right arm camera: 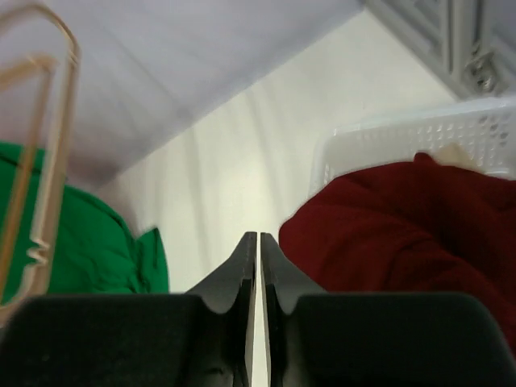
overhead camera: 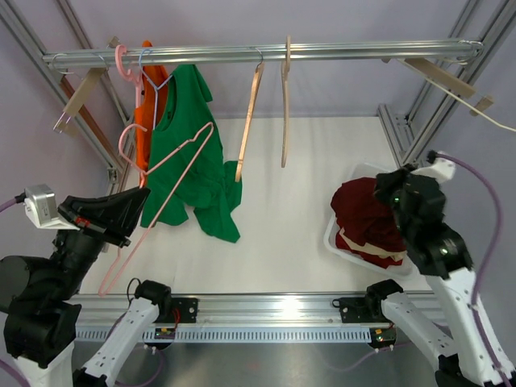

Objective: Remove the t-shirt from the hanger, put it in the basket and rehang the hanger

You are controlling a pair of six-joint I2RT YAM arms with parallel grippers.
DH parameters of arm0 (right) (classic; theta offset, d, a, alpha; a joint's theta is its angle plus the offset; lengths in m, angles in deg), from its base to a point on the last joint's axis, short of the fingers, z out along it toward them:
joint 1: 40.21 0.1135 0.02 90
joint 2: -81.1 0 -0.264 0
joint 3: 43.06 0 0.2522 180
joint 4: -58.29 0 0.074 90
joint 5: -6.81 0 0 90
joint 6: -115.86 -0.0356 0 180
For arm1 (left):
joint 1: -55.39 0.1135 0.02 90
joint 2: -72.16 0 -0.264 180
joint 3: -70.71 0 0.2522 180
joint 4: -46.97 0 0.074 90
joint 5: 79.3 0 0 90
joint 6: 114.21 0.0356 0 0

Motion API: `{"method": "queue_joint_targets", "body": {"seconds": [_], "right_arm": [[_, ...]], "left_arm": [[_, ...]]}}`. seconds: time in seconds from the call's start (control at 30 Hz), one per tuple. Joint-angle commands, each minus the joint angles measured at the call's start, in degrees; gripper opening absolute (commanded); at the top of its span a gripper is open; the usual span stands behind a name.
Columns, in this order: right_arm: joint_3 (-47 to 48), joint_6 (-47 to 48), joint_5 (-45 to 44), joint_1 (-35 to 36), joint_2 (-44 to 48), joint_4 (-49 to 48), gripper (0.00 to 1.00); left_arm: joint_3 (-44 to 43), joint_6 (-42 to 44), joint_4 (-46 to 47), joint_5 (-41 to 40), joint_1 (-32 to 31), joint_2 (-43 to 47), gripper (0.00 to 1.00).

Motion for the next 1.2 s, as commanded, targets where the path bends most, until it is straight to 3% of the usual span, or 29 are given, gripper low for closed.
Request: {"method": "queue_joint_targets", "body": {"seconds": [0.0,0.07,0.17,0.3,0.37,0.6,0.67,0.7,0.8,0.87,0.93,1.17], "right_arm": [[-8.9,-1.2,8.3,-0.1,-4.9,-7.3,0.06],[-15.7,-5.6,1.2,-0.1,-7.2,-9.4,0.0],[-26.1,-16.4,-11.6,-1.0,-4.6,-11.5,0.0],[-36.5,-25.9,-11.1,-4.2,0.4,-16.6,0.02],[-39.4,-28.4,-10.9,-5.0,0.4,-16.1,0.11],[-44.6,-33.7,-4.9,-5.2,0.2,-19.8,0.2],[-42.4,-31.7,-4.2,-5.3,2.3,-19.1,0.31],[-40.9,-28.9,-4.1,-5.2,3.5,-16.9,0.51],[-34.0,-21.8,-1.9,-5.3,9.1,-12.3,0.82],[-29.2,-17.6,-1.2,-5.3,13.3,-8.7,0.95],[-25.6,-15.0,-0.5,-5.2,15.5,-7.1,0.99],[-19.4,-9.0,3.5,-5.2,21.7,-1.9,1.0]], "left_arm": [[-0.9,1.8,2.1,-2.6,-0.2,-1.6,0.0],[-1.3,1.9,2.0,-2.4,-0.2,-2.6,0.0],[-2.0,2.2,2.0,-2.6,-0.2,-4.3,0.0],[-2.6,2.1,2.1,-3.1,-0.2,-6.1,0.0],[-3.9,2.5,2.1,-3.2,-0.2,-8.5,0.0],[-7.9,4.5,2.0,-6.4,-0.3,-16.7,0.0],[-9.0,5.0,1.8,-7.7,-0.2,-19.5,0.0],[-10.0,5.1,1.7,-8.1,-0.2,-20.5,0.0],[-11.7,5.5,1.8,-9.4,-0.2,-24.7,0.0],[-13.5,6.0,1.8,-10.1,-0.2,-28.3,0.0],[-14.7,6.2,2.1,-10.0,-0.2,-30.5,0.0],[-14.9,5.0,11.4,-2.5,-0.2,-38.6,0.0]]}}
